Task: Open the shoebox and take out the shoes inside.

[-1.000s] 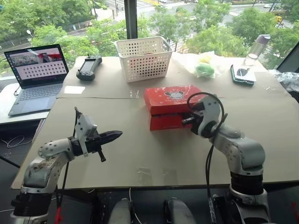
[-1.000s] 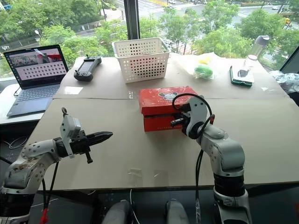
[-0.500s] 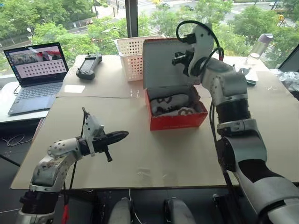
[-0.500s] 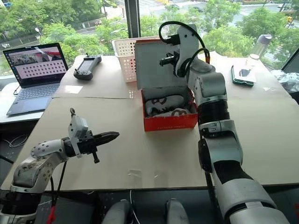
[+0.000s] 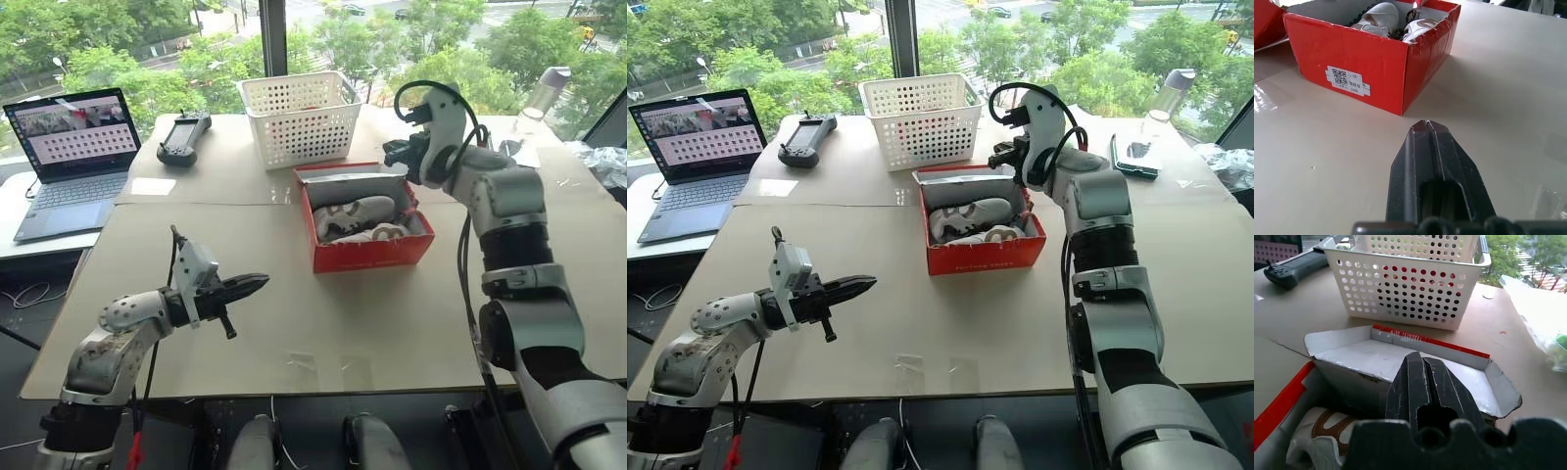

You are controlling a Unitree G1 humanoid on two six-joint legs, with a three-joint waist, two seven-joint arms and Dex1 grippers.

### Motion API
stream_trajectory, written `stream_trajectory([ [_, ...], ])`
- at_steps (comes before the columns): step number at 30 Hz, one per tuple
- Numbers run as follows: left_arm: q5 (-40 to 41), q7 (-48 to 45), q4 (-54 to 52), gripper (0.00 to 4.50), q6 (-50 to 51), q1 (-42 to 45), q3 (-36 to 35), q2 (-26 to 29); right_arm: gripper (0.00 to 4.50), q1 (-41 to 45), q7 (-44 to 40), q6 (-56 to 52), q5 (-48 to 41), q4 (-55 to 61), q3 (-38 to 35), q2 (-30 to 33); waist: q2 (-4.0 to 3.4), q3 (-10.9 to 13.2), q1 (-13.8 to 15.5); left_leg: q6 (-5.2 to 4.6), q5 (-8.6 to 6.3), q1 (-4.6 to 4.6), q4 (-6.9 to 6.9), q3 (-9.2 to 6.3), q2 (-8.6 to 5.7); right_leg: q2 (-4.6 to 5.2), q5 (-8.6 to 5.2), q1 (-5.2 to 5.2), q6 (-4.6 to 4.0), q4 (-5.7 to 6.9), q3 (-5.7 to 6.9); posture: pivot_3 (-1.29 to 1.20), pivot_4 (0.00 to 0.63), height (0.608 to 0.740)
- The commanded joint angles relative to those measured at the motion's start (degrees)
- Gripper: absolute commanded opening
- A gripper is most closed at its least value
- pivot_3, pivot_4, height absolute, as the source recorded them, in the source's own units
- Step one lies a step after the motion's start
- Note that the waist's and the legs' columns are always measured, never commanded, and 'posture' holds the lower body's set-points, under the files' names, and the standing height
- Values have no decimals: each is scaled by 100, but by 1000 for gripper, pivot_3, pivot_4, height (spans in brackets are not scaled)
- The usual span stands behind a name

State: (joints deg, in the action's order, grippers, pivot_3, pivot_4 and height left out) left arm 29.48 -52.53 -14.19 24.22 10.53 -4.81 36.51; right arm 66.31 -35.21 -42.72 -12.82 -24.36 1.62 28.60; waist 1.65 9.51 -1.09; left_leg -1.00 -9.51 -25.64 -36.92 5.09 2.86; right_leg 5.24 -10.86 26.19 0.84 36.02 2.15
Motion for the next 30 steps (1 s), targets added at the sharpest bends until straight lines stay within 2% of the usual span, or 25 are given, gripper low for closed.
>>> stream_trajectory([
  [1,53,1,-164,0,5,25,-30,14,1086,98,-1053,-260,-202,615,251,479,0,0,11,0,0,2,0,-1,0,-1,-1,-2,0,-1,1,0,150,733],
  [6,64,21,-197,0,7,12,64,-74,2806,-72,-2749,514,320,308,1404,1141,0,0,10,0,0,6,-1,2,0,1,-7,-4,8,-2,0,0,150,733],
  [7,67,25,-212,0,11,6,76,-84,2936,-35,-2887,663,444,65,1554,1135,0,0,6,0,0,6,-2,3,0,1,-7,-4,8,-1,0,0,150,733],
  [8,71,33,-230,0,18,-2,84,-89,3493,-2,-3007,785,548,-155,1672,1120,0,0,0,0,0,7,-3,4,0,0,-8,-4,11,-2,0,0,150,733],
  [11,85,52,-265,0,33,-19,83,-93,4428,91,-3202,1087,784,-752,1841,1014,1,1,5,0,0,9,-5,7,1,-1,-7,-3,11,1,0,0,150,733],
  [24,91,174,-374,0,80,-113,56,-108,4428,516,-3997,2111,1774,-3220,2249,380,1,0,5,1,1,10,-6,8,0,-1,5,-4,-9,4,-1,0,150,733],
  [30,95,227,-391,0,96,-107,53,-118,4428,417,-3767,2580,2180,-3992,2286,89,1,-3,-24,3,0,67,-6,8,4,-2,-11,-60,14,4,1,0,150,733],
])
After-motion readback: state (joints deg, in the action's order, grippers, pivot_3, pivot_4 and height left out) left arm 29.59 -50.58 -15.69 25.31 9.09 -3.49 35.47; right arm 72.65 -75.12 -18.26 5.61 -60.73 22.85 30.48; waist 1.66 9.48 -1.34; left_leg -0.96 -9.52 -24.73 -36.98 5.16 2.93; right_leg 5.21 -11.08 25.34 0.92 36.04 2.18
